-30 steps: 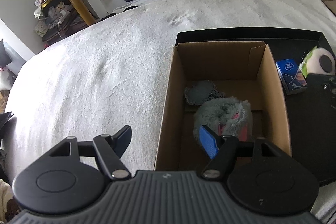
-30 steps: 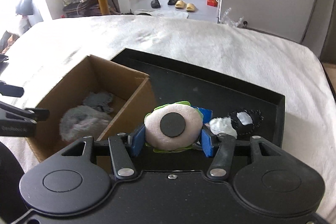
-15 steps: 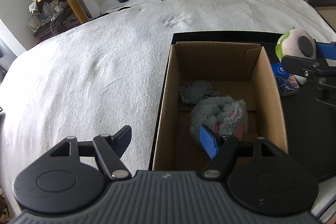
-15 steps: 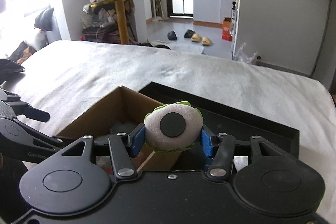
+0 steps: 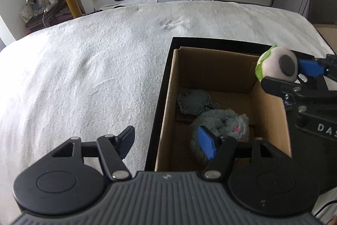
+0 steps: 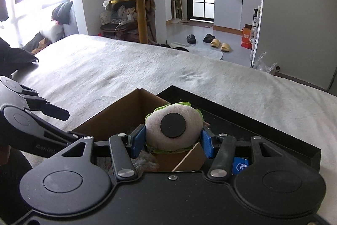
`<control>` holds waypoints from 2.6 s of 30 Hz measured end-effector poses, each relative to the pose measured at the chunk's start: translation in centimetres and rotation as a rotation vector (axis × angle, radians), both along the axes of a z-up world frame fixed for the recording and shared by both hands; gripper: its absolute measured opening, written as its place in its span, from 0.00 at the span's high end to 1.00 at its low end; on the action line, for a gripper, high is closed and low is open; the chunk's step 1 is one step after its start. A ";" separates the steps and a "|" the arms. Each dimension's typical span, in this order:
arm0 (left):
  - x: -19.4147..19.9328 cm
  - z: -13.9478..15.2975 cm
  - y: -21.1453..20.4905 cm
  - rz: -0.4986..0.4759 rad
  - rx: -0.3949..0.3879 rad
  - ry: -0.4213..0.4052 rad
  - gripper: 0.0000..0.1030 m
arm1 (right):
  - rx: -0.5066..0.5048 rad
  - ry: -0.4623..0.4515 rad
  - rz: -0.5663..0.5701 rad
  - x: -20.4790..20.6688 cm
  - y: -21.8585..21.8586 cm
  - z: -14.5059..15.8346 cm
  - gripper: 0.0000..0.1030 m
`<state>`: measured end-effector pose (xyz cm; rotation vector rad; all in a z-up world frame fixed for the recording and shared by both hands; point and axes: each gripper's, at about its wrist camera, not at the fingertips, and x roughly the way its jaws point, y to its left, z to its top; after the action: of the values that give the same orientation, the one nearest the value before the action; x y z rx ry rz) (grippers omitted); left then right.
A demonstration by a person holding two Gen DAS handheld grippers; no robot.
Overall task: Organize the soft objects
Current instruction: 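Carry the burger plush with the right gripper into the box and release, then move the open right gripper over the crumpled white paper on the tray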
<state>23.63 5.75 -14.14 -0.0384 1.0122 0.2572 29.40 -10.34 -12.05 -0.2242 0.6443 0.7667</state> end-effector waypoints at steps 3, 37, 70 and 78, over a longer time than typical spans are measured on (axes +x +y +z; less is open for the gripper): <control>0.2 -0.4 0.4 -0.006 -0.024 0.007 0.50 | -0.012 0.002 0.008 0.0 0.7 -0.4 0.48; 0.1 0.5 0.1 0.010 -0.011 0.011 0.49 | -0.060 0.065 -0.130 1.6 0.3 -0.7 0.27; 2.0 0.8 -3.8 0.072 0.196 0.046 0.32 | -0.021 0.043 -0.331 2.8 -6.1 -3.7 0.11; 3.4 0.2 -4.5 0.067 0.223 0.062 0.32 | -0.044 0.073 -0.377 4.4 -8.7 -6.4 0.27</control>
<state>27.02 1.21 -13.98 0.1391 1.0393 0.4331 33.83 -19.09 -18.40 -0.1099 0.7470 0.3999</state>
